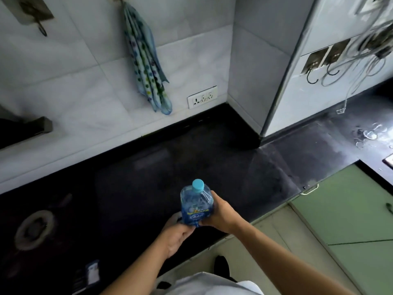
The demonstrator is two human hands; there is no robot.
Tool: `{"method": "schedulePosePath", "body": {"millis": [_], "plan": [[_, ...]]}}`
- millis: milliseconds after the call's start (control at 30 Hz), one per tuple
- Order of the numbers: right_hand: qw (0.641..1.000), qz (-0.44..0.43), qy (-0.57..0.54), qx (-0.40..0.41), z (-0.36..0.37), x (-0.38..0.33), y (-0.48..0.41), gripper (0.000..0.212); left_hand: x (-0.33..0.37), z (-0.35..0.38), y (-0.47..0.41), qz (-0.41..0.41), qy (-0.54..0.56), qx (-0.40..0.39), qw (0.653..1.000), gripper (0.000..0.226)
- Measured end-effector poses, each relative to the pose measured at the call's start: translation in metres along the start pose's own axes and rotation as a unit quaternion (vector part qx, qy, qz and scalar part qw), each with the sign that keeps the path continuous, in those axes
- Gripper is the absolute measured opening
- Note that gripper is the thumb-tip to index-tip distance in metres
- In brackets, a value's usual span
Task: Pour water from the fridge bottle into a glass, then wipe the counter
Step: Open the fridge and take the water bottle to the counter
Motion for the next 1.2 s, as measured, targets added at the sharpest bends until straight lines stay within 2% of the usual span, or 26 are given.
{"method": "schedulePosePath", "body": {"millis": [200, 533, 700, 1067, 1200], "plan": [[0.999, -0.009, 0.037, -0.012, -0.003, -0.001, -0.023, 0.086, 0.002, -0.003, -0.026, 0.008, -0.021, 0.074, 0.997, 0.057], [0.993, 0.001, 0.118, -0.021, 0.001, 0.012, -0.039, 0.089, -0.013, -0.010, -0.048, 0.009, -0.160, 0.139, 0.977, 0.070], [0.986, 0.002, 0.167, -0.019, 0.005, 0.010, -0.043, 0.088, -0.001, -0.003, -0.041, 0.023, -0.228, 0.157, 0.961, 0.050], [0.963, 0.085, 0.253, -0.023, 0.008, 0.010, -0.045, 0.073, 0.013, 0.007, -0.031, 0.056, -0.262, 0.194, 0.944, 0.035], [0.943, 0.132, 0.303, -0.032, 0.010, 0.011, -0.041, 0.055, 0.013, 0.007, -0.027, 0.061, -0.283, 0.201, 0.936, 0.036]]}}
Point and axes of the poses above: each hand's wrist, its own y-axis away from the middle knuckle, its own z-axis out of the palm, x = y × z, the point moved 4 cm from there along -y, towards the middle knuckle, and after that the axes turned 2 degrees about x, right-handed, at the moved point
